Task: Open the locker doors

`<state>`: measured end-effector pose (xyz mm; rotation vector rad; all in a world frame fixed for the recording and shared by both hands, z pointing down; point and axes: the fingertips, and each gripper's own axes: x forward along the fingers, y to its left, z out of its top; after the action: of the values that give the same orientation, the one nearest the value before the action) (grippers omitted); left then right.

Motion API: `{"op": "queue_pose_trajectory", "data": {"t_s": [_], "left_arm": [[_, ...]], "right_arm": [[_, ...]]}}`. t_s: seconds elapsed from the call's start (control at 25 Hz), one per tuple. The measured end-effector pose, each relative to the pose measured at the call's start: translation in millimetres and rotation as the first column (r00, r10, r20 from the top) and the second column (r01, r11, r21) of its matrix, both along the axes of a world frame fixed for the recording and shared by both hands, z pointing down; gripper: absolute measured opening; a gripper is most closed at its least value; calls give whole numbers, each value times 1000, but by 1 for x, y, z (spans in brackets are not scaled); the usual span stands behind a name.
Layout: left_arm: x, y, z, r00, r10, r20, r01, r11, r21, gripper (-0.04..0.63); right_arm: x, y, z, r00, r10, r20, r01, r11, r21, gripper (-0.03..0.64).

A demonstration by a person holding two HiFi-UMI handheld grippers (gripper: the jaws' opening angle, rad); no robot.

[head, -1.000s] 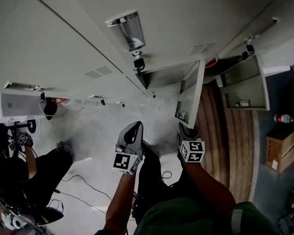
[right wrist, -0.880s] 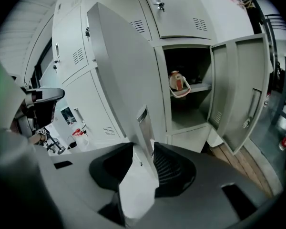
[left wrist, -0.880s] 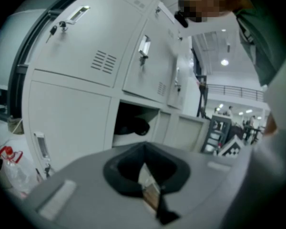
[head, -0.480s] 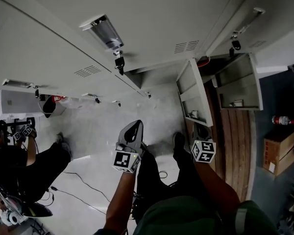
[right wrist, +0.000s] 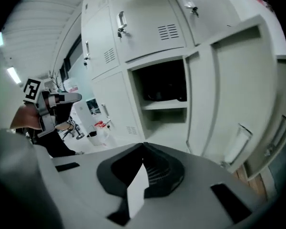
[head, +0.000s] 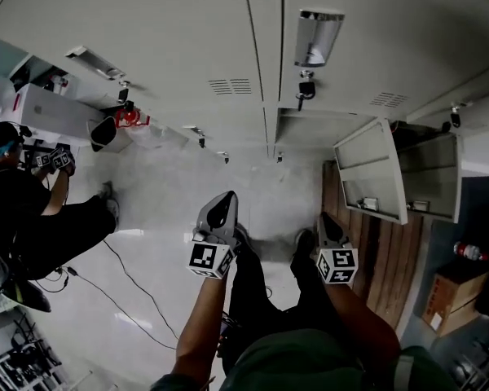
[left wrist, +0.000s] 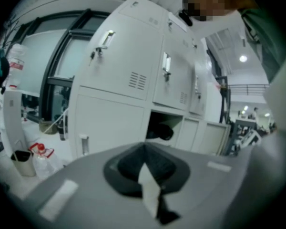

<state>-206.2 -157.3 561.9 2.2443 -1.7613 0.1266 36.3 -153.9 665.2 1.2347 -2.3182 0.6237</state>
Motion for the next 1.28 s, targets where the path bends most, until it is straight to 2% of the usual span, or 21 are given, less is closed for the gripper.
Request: {"op": "queue_pose_trajectory", "data": {"t_s": [0.2, 0.48, 0.64, 0.88, 1.04, 1.28], "left_arm": [[-64, -2, 18, 994, -109, 8, 109, 994, -13, -2], [-144, -49, 53, 972, -235, 14, 236, 971, -37, -2], [-172, -86, 82, 955, -295, 28, 296, 954, -55, 49], [-193, -128, 107, 917, -383, 114, 390, 920, -47, 115], [-199, -140, 114, 889, -426, 169, 435, 900, -23, 121], [-204, -147, 118, 857, -484, 177, 495, 869, -20, 106]], "right_arm": [[-80, -17, -20, 990, -135, 31, 132, 988, 85, 6], [-141, -29, -28, 988, -153, 20, 150, 982, 112, 6], [-148, -25, -14, 988, -151, -12, 152, 985, 84, 6], [-141, -30, 6, 989, -134, -58, 138, 989, 57, 6], [-141, -38, 17, 991, -120, -66, 124, 991, 50, 6], [-149, -40, 29, 988, -135, -69, 137, 990, 34, 6]]}}
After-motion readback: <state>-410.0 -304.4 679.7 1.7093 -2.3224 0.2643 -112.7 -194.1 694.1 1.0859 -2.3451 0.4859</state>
